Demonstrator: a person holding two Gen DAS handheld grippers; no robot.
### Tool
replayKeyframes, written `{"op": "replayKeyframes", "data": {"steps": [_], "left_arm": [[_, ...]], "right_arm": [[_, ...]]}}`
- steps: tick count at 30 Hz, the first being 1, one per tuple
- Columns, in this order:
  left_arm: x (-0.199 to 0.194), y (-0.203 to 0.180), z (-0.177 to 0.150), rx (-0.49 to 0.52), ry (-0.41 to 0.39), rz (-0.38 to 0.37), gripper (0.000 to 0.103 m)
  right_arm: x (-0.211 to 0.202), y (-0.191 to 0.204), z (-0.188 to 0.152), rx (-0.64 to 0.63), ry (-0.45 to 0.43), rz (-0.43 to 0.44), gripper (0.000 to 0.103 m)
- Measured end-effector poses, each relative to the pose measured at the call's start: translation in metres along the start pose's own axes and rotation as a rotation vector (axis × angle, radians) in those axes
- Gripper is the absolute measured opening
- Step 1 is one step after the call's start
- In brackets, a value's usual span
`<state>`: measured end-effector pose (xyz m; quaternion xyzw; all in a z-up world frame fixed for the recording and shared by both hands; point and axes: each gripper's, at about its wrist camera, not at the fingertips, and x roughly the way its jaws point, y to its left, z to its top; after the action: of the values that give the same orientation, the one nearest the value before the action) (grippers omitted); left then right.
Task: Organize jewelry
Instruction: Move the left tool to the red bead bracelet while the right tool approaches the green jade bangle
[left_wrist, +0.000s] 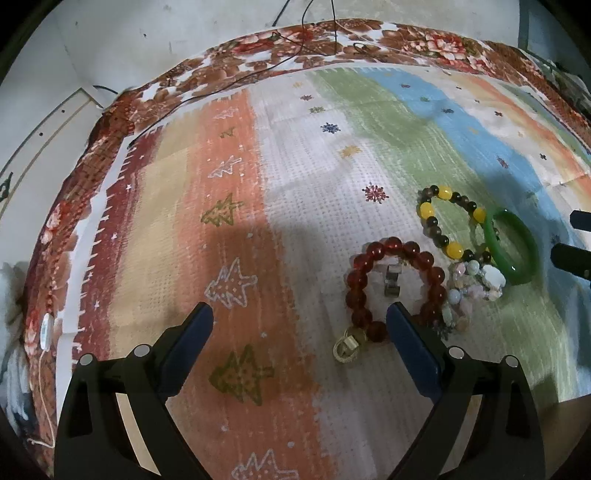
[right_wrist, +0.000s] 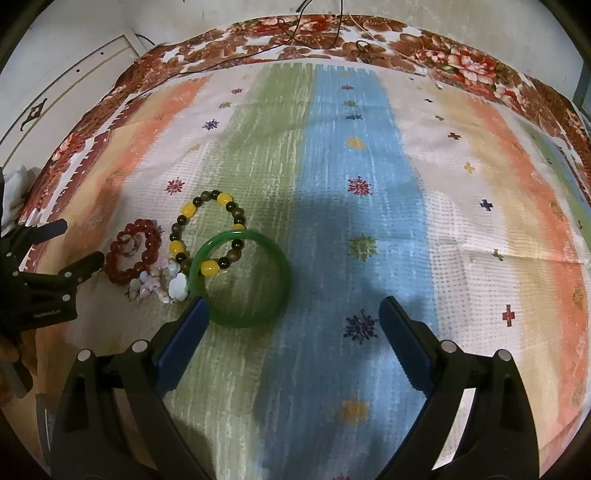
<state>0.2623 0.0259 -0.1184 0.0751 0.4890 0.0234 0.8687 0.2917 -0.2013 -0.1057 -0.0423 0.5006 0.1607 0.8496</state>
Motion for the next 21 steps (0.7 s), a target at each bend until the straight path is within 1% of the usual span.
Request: {"op": "replayKeyframes", "data": {"steps": [3, 7, 11, 15, 18, 21], "left_arm": [[0.006, -0.002, 0.001, 0.005, 0.008, 0.004, 0.093], [0.014, -0.003, -0.003, 0.009, 0.02, -0.005, 0.093], [0.016, -0.001, -0.003, -0.004, 0.023, -0.009, 0.093], [0.017, -0.002, -0.003, 0.0, 0.023, -0.011, 0.093], [0.022, -0.004, 0.0, 0.01, 0.03, -0.015, 0.09], [0.026, -0.006, 0.001, 0.019, 0.037, -0.04, 0.083]], "right_arm": [[0.01, -0.002, -0.001, 0.005, 0.029, -0.022, 0.092], [0.023, -0.005, -0.003, 0.019, 0.058, -0.023, 0.092], [0.028, -0.005, -0.004, 0.012, 0.045, -0.034, 0.092], [0.03, -0.008, -0.005, 0.031, 0.046, -0.023, 0.092], [0.03, -0.009, -0.005, 0.043, 0.048, -0.021, 0.091], [0.03, -0.01, -0.004, 0.051, 0.049, -0.016, 0.091]]}}
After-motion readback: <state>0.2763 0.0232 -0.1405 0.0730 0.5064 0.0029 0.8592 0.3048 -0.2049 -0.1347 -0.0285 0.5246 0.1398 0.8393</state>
